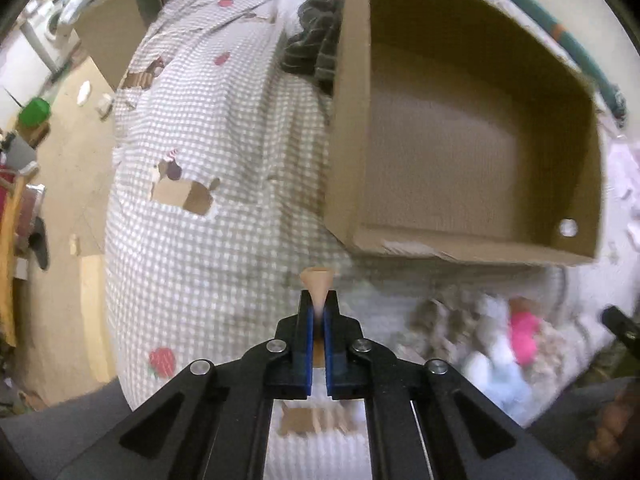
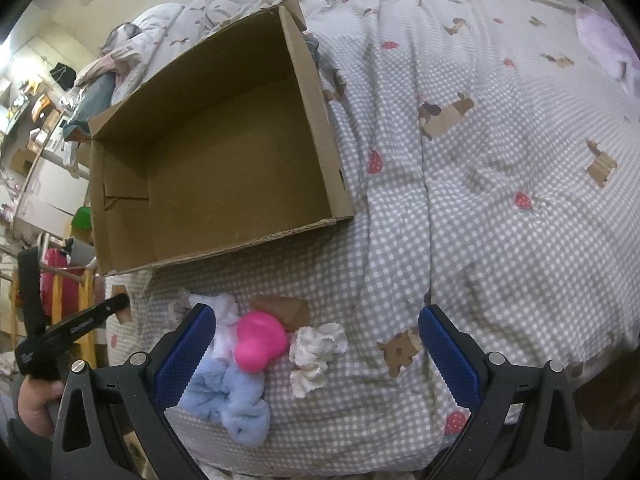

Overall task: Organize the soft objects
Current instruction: 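Grasp the small beige tube with the left gripper while the right grasps the white scrunchie, then carry both items into the box and open both grippers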

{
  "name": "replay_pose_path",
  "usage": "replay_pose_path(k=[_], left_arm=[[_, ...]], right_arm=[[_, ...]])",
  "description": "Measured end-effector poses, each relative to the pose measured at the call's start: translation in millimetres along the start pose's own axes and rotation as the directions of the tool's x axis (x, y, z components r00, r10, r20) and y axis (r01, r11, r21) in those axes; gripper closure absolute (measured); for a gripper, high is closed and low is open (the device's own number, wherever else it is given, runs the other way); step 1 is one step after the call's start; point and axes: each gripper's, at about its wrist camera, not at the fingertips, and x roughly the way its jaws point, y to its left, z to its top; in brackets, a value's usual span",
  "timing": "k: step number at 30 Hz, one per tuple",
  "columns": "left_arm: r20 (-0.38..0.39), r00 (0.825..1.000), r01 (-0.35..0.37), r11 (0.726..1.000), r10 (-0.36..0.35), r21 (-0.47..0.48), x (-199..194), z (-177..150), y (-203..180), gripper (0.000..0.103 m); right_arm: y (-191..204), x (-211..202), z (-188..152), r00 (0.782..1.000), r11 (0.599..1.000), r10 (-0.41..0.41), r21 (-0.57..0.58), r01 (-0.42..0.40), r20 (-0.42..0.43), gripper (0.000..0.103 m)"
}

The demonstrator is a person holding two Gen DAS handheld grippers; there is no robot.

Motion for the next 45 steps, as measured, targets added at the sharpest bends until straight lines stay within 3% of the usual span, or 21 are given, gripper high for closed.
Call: replay_pose_path(k=[2,3,4,6,8,11,15,18,21,29,37,45], left_arm=[[-0.002,0.999,0.036,0.999,-0.036,0.006,-16,-6,0,0.099],[0.000,0.998,0.060,0.998,-0.060,0.022,-25,-11,-1,0.099],[0.004,0.998,0.065,0.997,-0.065,0.034,-31,-16,-5,0.099],[0.015,0.997,0.073,0.996,-0.073,0.046,-39,-23,-9,0.099],[0.021,0.997,0.078,0.996,-0.079,0.043,-43,-31,-14,0.099],[0.032,0.997,0.068,0.996,-0.070,0.050,-35,-33,-18,0.099],[0.032,0.999,0.034,0.999,-0.035,0.034,-32,-37,-22,0.099],[0.042,0.999,0.020,0.999,-0.022,0.036,-28,-34,-23,0.099],[0.048,0.999,0.014,0.999,-0.016,0.046,-27,-33,-24,0.099],[0.057,0.998,0.029,1.000,-0.029,0.002,-33,-34,-12,0.099],[0.132,0.989,0.066,0.998,-0.066,0.005,-69,-33,-15,0.099],[0.220,0.970,0.093,0.994,-0.102,0.051,-106,3,-37,0.099]], right_arm=[[-3,2,0,1.000,1.000,0.020,0.013,-0.020,-0.021,0.000],[-4,4,-2,0.999,1.000,0.025,0.018,-0.024,-0.036,0.004],[-5,7,-3,0.997,0.999,0.041,0.021,-0.040,-0.060,0.019],[-5,16,-7,0.992,0.998,0.061,0.021,-0.059,-0.114,0.023],[-2,23,-11,0.988,0.999,0.036,0.002,-0.036,-0.149,0.025],[5,33,-13,0.984,0.999,0.010,-0.033,-0.017,-0.179,0.038],[6,50,-15,0.974,0.999,-0.027,-0.038,0.019,-0.223,0.044],[7,62,-15,0.963,0.998,-0.046,-0.060,0.031,-0.264,0.072],[9,63,-14,0.964,0.996,-0.060,-0.076,0.041,-0.260,0.085],[15,17,-18,0.983,0.996,-0.007,-0.091,-0.010,-0.181,0.088],[34,-44,-10,0.994,0.981,0.084,-0.170,-0.095,-0.071,0.088],[65,-79,13,0.981,0.960,0.166,-0.243,-0.137,0.104,0.088]])
